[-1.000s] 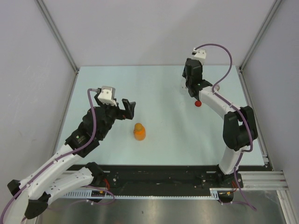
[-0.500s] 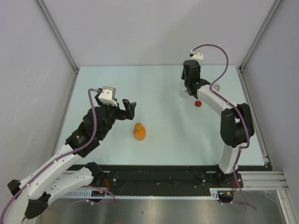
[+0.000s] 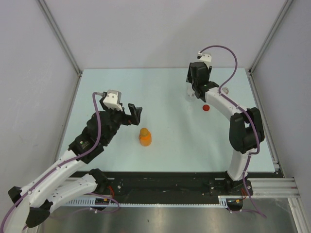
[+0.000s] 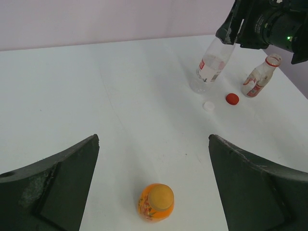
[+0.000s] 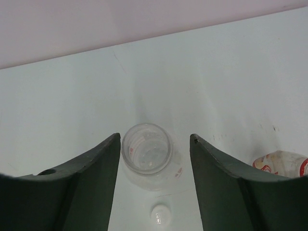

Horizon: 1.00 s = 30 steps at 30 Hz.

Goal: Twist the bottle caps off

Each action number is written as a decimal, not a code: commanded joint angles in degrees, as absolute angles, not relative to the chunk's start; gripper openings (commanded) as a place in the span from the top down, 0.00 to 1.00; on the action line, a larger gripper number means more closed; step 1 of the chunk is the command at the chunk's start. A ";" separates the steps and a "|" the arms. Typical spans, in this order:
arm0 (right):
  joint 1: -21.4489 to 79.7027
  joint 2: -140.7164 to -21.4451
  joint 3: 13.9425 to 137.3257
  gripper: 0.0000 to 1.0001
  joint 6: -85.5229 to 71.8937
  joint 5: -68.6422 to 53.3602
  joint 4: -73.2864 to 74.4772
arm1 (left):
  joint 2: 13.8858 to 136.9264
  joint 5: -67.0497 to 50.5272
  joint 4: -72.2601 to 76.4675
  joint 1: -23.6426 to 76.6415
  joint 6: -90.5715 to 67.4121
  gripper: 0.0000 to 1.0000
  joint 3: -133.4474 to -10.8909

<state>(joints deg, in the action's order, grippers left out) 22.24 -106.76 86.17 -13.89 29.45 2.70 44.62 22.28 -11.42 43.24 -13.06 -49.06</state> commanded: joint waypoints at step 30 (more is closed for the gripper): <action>23.11 -103.45 88.86 0.28 -15.38 29.71 6.06 | 43.24 20.92 -11.25 43.07 -13.97 0.00 -48.51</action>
<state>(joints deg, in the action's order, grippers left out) 22.57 -106.50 86.17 -14.96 29.10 6.20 44.40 21.76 -11.55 43.27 -13.10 -48.58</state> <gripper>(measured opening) 0.720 0.996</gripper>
